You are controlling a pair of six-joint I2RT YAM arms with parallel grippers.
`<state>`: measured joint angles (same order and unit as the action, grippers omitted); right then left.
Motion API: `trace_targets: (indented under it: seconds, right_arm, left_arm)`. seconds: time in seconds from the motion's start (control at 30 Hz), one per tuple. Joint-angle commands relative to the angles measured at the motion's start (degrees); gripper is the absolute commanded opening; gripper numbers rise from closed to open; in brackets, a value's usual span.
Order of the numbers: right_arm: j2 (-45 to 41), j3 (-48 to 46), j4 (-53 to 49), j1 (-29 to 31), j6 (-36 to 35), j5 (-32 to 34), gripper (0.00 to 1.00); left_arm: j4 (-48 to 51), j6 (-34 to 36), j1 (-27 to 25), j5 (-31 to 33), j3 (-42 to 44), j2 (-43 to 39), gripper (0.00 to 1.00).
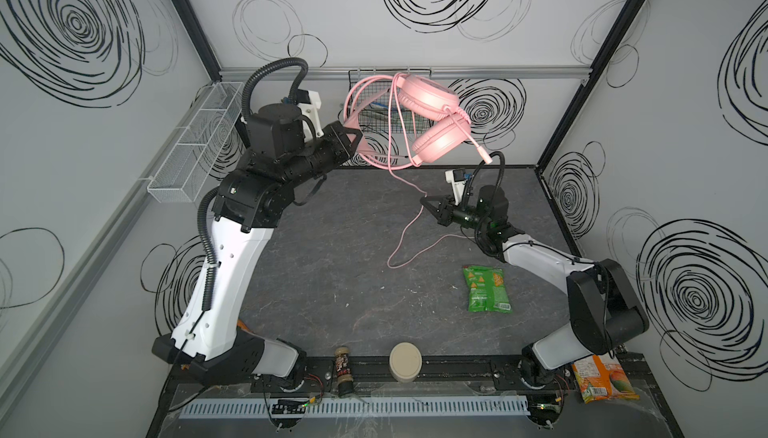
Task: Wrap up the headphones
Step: 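Lift the cable end up toward the headset with the right gripper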
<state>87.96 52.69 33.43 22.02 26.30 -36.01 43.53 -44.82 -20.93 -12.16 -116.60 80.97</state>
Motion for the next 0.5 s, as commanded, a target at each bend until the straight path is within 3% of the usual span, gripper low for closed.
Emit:
trace_targets:
  seconds: [0.0,0.3,0.47]
  right_arm:
    - [-1.4,2.8,-7.3,-3.9,0.0,0.6,0.00]
    - [-4.8,4.9,-10.9,-8.0,-0.7,-0.8,0.00]
    - [-3.8,9.2,-16.5,-3.4,-5.0,-0.8,0.00]
  left_arm:
    - [-9.7,-0.7,1.3,-2.1,1.0,-4.0,0.00]
    - [-8.9,4.0,4.7,2.6,2.7,-7.4,0.00]
    - [-19.7,0.9,5.8,-2.7,10.2,-9.5,0.00]
